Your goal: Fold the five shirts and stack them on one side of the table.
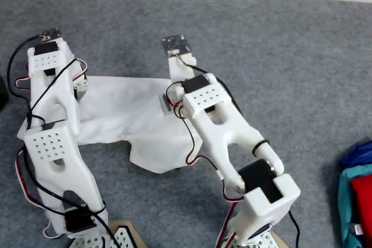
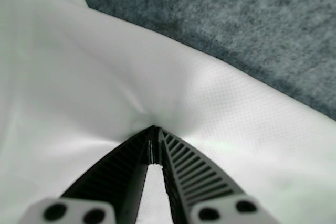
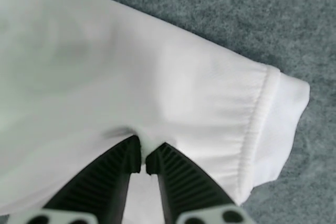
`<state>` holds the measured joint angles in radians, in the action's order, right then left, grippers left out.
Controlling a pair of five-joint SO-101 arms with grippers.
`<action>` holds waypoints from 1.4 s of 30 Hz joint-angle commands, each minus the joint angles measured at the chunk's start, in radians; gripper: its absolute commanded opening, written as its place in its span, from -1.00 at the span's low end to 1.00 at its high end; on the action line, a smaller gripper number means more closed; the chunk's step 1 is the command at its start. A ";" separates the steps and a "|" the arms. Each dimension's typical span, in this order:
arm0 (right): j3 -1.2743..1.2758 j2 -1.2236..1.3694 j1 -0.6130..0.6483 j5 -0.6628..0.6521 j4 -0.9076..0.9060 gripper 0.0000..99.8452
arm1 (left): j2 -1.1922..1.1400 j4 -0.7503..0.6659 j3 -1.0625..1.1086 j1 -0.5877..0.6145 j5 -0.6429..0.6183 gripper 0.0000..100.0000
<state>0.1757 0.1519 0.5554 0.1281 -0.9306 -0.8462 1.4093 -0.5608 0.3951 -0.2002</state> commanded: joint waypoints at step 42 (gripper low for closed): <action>0.031 0.001 0.239 0.006 0.185 -0.99 | -0.007 -0.014 -0.015 -0.015 0.000 -0.99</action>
<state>0.3061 0.1412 0.8178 0.1281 -0.7541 -0.8462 1.4093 -0.5608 0.3951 -0.2002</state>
